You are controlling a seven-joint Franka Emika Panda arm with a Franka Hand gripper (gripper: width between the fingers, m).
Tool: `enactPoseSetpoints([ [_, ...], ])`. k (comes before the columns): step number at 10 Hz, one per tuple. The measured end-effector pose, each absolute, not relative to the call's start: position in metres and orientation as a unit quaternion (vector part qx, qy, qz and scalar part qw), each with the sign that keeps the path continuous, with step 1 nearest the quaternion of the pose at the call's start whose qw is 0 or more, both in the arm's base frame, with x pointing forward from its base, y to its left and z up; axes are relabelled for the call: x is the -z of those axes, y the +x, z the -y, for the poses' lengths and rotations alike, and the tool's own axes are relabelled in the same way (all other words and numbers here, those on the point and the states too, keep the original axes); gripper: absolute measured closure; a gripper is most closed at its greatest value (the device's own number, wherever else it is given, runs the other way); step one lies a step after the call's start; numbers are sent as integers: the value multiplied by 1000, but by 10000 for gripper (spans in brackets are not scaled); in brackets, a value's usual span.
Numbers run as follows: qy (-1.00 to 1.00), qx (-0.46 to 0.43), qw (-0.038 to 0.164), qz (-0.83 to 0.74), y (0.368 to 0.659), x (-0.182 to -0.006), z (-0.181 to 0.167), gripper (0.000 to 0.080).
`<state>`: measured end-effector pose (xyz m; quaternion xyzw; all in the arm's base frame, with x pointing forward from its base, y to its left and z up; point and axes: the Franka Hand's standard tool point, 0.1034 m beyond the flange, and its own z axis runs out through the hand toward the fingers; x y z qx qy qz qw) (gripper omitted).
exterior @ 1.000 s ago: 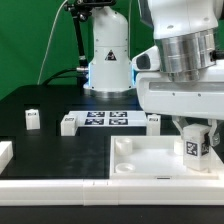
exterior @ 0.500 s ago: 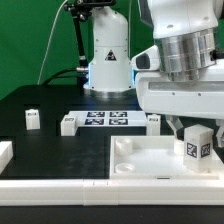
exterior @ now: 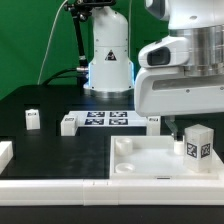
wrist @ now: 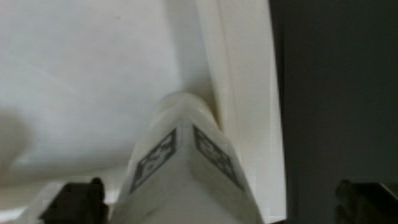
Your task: Assemble one leg
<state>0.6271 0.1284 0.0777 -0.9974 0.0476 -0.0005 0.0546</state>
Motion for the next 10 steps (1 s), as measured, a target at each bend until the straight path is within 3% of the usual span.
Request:
enactPoseSetpoints([
  [6,-981,12,51,188,628,-76,-116,150],
  [10,-979,12,51,199,628,-76,-116,177],
])
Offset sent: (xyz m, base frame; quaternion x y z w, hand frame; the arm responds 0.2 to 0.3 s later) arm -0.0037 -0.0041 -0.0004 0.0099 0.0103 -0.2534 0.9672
